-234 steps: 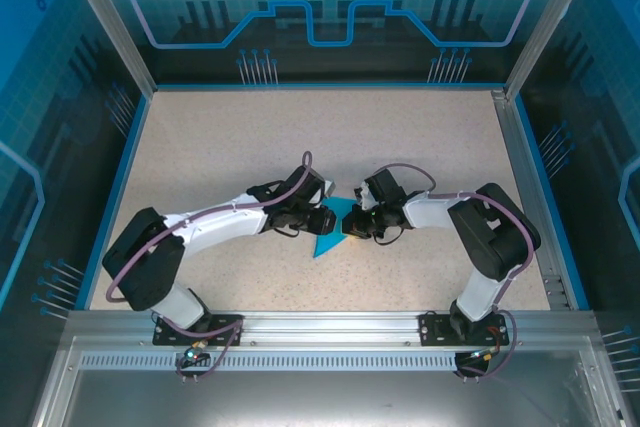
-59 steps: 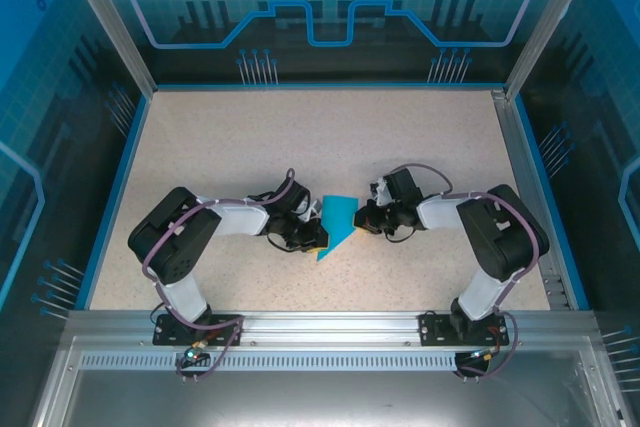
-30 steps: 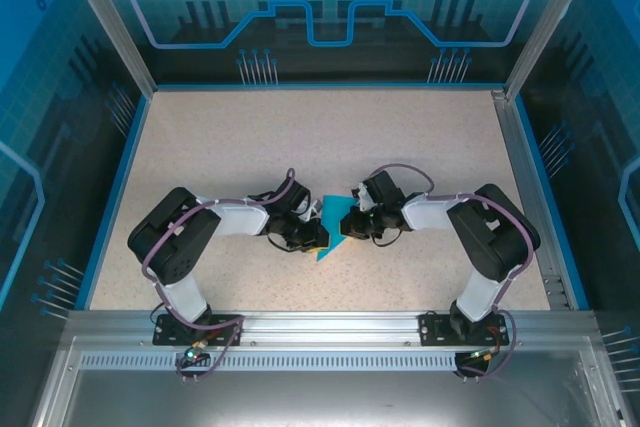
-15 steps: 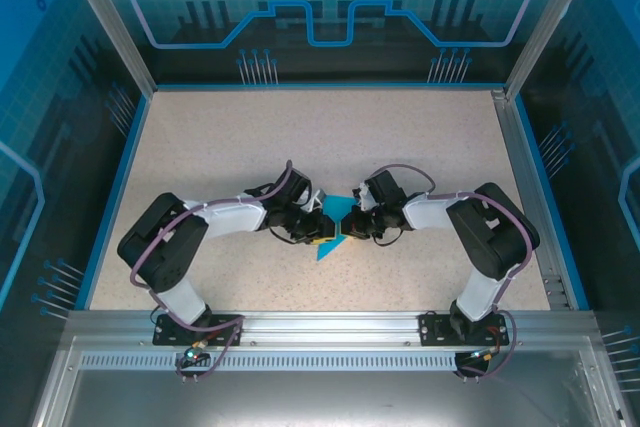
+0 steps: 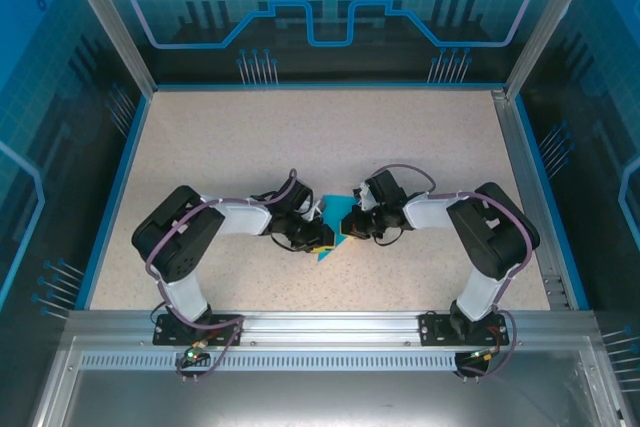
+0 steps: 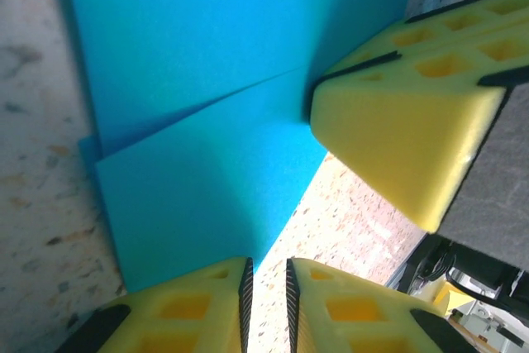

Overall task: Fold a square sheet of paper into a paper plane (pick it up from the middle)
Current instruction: Third fold the triangle at the center of the table.

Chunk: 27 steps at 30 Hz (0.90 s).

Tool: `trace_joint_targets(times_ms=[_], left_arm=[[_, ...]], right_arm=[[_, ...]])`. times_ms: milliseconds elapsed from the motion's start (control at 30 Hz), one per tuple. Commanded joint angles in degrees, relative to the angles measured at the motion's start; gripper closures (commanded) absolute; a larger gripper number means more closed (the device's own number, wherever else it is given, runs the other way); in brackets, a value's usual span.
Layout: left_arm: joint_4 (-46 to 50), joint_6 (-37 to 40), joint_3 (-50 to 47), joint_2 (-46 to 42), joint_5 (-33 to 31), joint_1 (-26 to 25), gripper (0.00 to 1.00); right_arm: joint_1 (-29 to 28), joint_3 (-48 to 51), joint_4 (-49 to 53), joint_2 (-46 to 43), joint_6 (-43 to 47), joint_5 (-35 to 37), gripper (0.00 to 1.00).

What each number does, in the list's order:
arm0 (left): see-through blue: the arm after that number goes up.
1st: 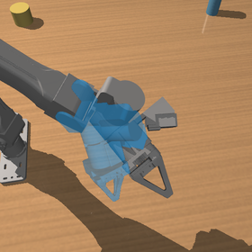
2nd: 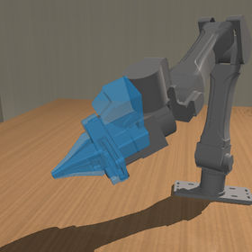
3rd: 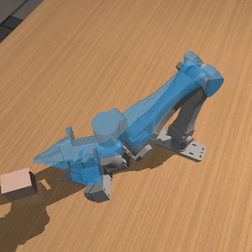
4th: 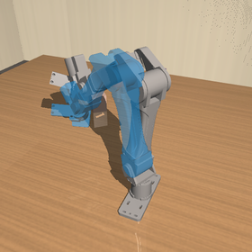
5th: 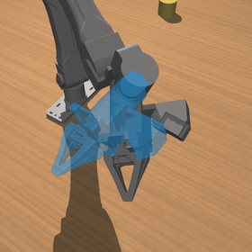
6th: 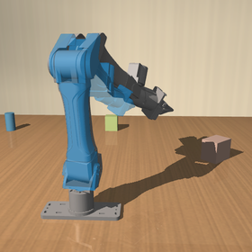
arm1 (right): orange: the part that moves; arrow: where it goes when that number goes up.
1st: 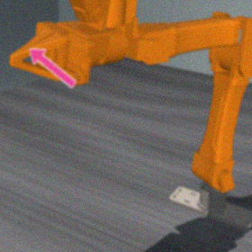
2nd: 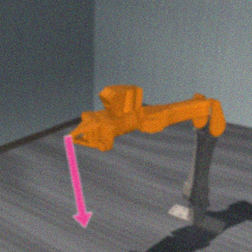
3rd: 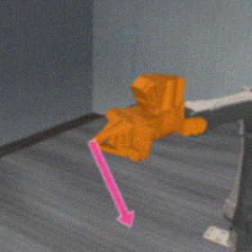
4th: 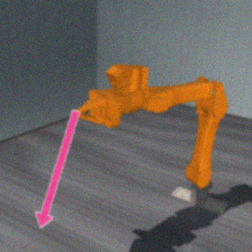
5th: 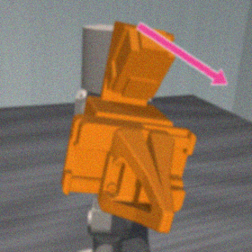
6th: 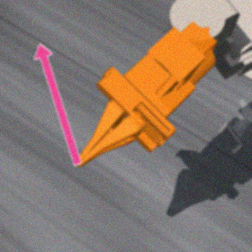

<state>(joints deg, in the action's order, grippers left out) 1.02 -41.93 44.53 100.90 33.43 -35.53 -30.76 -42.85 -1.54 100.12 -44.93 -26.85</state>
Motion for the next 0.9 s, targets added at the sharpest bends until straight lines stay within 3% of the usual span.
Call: trace_joint_targets(times_ms=[0,467,867], left_arm=[[6.9,0.8,-3.7,-1.8,-1.0,-0.7,0.78],[11.6,2.7,-1.1,-11.7,0.1,-0.7,0.74],[6.9,1.6,3.7,-1.1,-1.9,-2.6,0.75]], right_arm=[[1.7,0.6,6.6,1.9,0.9,5.3,0.94],[1.7,-0.2,7.6,2.5,0.8,4.8,0.94],[1.7,0.2,7.3,1.8,0.3,4.2,0.94]])
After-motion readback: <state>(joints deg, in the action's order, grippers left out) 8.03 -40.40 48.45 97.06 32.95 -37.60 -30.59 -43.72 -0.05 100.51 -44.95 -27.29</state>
